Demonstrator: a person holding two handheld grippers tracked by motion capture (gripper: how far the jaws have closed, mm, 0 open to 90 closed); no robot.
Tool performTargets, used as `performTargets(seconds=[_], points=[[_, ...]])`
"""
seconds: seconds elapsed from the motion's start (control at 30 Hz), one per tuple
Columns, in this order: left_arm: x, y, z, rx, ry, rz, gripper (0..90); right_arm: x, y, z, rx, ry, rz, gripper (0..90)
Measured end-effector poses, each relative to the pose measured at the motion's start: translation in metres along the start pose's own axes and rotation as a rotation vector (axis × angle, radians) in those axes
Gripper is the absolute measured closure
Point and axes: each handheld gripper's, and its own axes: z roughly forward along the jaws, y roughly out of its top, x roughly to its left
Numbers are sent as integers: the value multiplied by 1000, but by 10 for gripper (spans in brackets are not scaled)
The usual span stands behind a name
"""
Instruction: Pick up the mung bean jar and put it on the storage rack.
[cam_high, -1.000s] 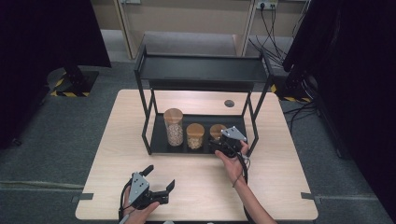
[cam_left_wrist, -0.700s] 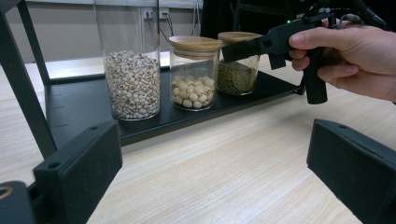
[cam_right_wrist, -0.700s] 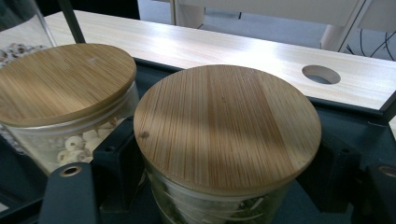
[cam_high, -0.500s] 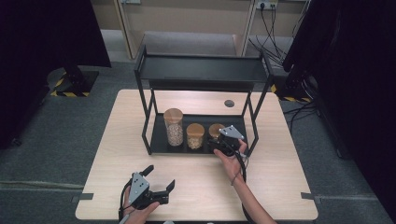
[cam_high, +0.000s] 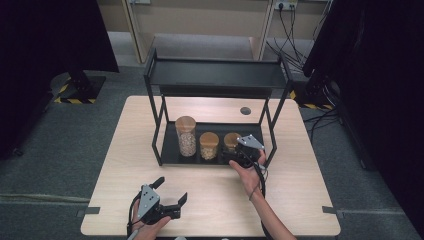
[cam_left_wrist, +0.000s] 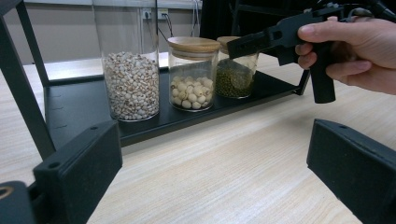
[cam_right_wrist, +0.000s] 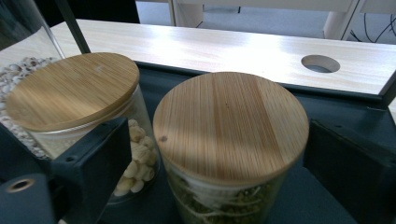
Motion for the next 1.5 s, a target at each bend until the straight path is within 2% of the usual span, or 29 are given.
performTargets(seconds=[0.23,0.6,1.33,1.5], points=[[0,0,0,1,-1,1,27,4,-4,-10,-29,-4,13,33],[0,0,0,2,0,1,27,6,-10,-26,-62,9,14,33],[-1,0,0,1,2,1,27,1,-26,-58,-108,109,21,33],[-1,0,1,3,1,1,27,2,-30,-67,-125,132,8,33]])
